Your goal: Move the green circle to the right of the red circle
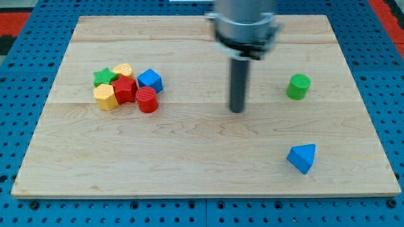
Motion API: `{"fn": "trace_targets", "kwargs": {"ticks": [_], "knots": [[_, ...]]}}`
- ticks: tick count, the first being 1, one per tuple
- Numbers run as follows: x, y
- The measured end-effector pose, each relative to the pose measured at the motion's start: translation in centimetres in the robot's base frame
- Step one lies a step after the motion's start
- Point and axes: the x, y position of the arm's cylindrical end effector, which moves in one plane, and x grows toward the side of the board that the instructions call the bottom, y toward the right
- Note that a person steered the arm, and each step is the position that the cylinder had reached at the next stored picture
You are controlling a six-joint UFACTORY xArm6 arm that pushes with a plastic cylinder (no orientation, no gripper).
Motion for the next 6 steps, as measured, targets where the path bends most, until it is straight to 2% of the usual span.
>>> {"fn": "trace_targets", "kwargs": {"ticks": [1, 2, 3, 4, 6], "knots": [[0.8, 10.5], [-3.1, 14.0], [-5.6, 14.0], [-6.1, 12.3], [-6.0, 3.7]]}}
